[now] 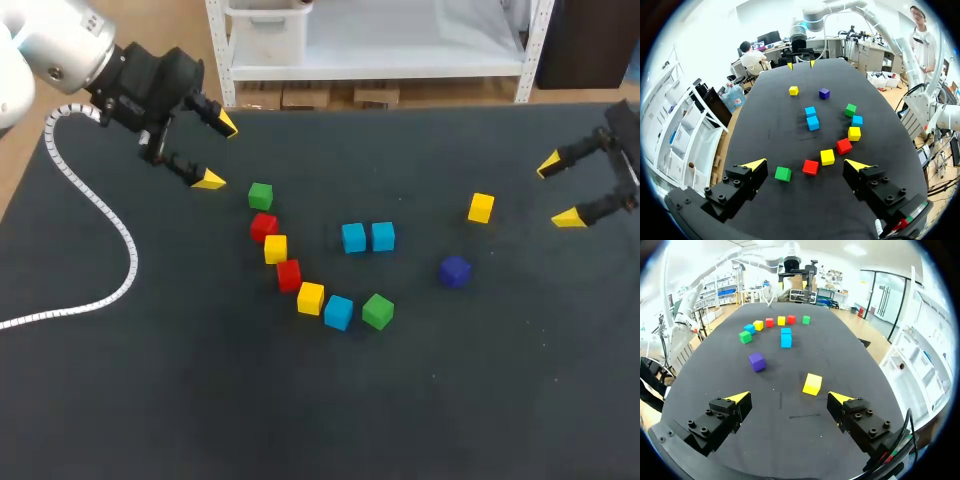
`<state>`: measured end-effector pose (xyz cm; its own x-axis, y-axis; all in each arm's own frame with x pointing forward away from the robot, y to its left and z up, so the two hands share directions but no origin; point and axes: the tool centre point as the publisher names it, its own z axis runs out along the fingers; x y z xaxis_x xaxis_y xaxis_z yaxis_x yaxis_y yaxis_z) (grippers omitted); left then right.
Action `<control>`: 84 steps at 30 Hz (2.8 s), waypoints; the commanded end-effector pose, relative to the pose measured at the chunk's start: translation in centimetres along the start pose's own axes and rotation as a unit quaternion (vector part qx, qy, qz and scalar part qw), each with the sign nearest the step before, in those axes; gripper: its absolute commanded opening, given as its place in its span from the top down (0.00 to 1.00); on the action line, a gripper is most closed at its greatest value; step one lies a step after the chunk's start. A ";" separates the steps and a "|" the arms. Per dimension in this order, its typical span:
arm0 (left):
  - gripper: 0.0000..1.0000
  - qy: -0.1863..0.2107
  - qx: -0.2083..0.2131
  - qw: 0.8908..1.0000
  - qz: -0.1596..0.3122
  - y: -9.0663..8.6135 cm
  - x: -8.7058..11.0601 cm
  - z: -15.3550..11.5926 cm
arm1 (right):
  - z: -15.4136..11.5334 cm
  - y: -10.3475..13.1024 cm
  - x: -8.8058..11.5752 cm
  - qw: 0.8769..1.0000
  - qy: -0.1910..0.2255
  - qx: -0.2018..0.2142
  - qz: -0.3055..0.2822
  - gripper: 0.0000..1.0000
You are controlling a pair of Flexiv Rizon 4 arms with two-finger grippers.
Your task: Place the blue cubes, place green cubes on the blue cubes, place the yellow cubes on the green cubes, then place the red cubes on the yellow cubes, and place purple cube on the red cubes.
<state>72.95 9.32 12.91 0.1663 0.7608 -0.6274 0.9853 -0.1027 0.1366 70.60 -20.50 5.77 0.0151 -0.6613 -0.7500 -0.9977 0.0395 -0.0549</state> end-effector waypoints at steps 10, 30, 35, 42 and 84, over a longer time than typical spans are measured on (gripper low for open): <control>0.00 0.043 0.016 0.998 0.031 -0.8 0.3 0.4 | -0.2 0.4 -0.3 1.000 0.010 0.011 0.002 0.00; 0.00 0.122 0.013 0.991 0.058 -10.8 -3.1 4.8 | -0.2 0.4 -0.3 1.000 0.010 0.011 0.002 0.00; 0.00 0.129 0.027 0.988 0.078 -12.5 -5.8 7.4 | -0.2 0.4 -0.3 1.000 0.010 0.011 0.002 0.00; 0.00 0.138 0.062 0.983 0.102 -14.5 -8.9 10.5 | -0.2 0.4 -0.3 1.000 0.010 0.011 0.002 0.00; 0.10 0.216 0.074 0.971 0.072 -16.6 -6.1 18.0 | -0.2 0.4 -0.3 1.000 0.010 0.011 0.002 0.00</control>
<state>55.94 -4.82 0.96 0.3018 0.9256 -0.2286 0.9534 -0.2928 0.0730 70.29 -20.43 6.03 0.0092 -0.6762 -0.7366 -0.9962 0.0573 -0.0650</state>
